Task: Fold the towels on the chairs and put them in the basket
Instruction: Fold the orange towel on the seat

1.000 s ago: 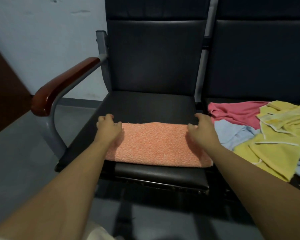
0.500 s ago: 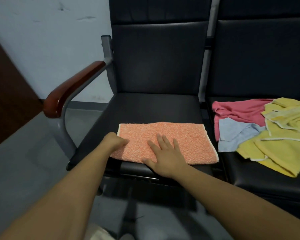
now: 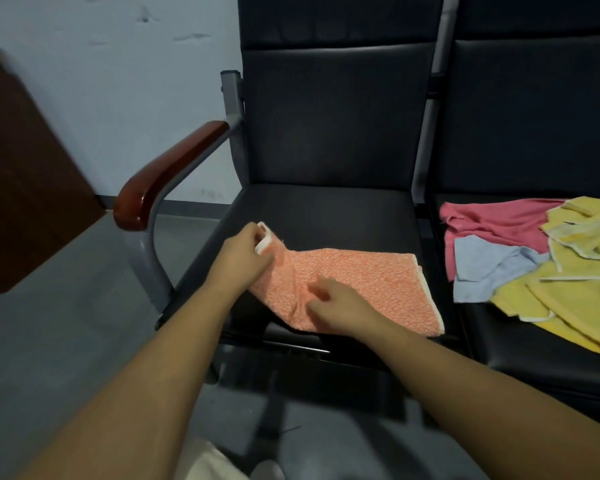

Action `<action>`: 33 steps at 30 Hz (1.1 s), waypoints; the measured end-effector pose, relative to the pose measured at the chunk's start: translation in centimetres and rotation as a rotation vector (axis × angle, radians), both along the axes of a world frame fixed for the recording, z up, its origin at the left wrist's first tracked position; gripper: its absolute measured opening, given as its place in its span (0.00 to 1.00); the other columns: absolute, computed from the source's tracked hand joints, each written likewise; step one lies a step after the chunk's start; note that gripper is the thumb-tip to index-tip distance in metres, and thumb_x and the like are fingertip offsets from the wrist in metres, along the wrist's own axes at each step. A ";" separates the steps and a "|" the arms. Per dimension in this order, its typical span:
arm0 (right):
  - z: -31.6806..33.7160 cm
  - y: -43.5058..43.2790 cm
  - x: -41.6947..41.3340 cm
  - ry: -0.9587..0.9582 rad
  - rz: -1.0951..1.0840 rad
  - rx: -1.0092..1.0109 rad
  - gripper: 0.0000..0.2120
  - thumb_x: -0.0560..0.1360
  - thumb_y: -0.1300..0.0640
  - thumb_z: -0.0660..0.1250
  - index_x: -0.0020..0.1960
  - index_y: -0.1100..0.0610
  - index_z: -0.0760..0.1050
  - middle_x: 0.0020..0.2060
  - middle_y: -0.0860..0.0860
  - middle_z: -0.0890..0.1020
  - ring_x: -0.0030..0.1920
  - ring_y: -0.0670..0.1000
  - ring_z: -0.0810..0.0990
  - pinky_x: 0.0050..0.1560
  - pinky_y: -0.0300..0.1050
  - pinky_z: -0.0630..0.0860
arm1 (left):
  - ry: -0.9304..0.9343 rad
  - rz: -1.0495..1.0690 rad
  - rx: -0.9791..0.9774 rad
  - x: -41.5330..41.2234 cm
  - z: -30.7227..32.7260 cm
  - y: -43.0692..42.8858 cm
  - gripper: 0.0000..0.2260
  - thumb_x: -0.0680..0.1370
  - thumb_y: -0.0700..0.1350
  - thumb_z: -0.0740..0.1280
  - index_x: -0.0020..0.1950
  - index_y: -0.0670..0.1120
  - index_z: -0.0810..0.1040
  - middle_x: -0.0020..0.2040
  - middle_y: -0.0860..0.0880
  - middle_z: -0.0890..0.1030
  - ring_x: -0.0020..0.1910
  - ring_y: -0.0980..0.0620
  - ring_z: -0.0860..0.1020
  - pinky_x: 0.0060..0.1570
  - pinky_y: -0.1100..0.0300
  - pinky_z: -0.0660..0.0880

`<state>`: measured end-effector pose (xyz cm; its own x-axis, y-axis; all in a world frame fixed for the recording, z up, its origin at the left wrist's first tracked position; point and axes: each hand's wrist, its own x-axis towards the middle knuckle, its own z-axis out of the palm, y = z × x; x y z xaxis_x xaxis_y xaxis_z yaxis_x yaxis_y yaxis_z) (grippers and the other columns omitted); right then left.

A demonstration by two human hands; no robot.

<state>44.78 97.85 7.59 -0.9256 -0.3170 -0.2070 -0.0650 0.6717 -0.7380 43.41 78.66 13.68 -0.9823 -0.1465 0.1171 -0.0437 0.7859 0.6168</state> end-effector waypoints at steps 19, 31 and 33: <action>2.2 2.5 -0.7 -0.296 -0.622 -0.458 0.11 0.74 0.65 0.68 0.56 0.63 0.75 0.46 0.60 0.83 0.46 0.60 0.83 0.47 0.57 0.83 | -0.161 -0.362 0.074 -0.7 -3.7 3.9 0.22 0.82 0.53 0.65 0.76 0.52 0.69 0.75 0.53 0.67 0.72 0.52 0.68 0.68 0.57 0.67; 2.3 4.8 -0.1 0.156 -0.320 0.090 0.31 0.73 0.62 0.72 0.72 0.53 0.62 0.49 0.52 0.77 0.45 0.52 0.78 0.40 0.45 0.73 | -0.281 -0.513 0.042 -0.6 -4.6 3.7 0.37 0.76 0.55 0.73 0.80 0.53 0.59 0.81 0.53 0.54 0.79 0.50 0.57 0.74 0.57 0.59; 2.0 5.1 0.2 0.236 -0.212 0.246 0.39 0.74 0.62 0.69 0.77 0.42 0.54 0.56 0.55 0.72 0.52 0.55 0.76 0.50 0.48 0.77 | -0.215 -0.354 0.021 -0.7 -4.5 3.4 0.36 0.75 0.56 0.74 0.79 0.52 0.62 0.78 0.51 0.56 0.77 0.48 0.59 0.74 0.49 0.62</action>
<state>44.99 102.96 9.56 -0.9963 -0.0813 -0.0270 -0.0543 0.8433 -0.5346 42.70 82.05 9.14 -0.9742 0.2048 -0.0954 0.0978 0.7629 0.6391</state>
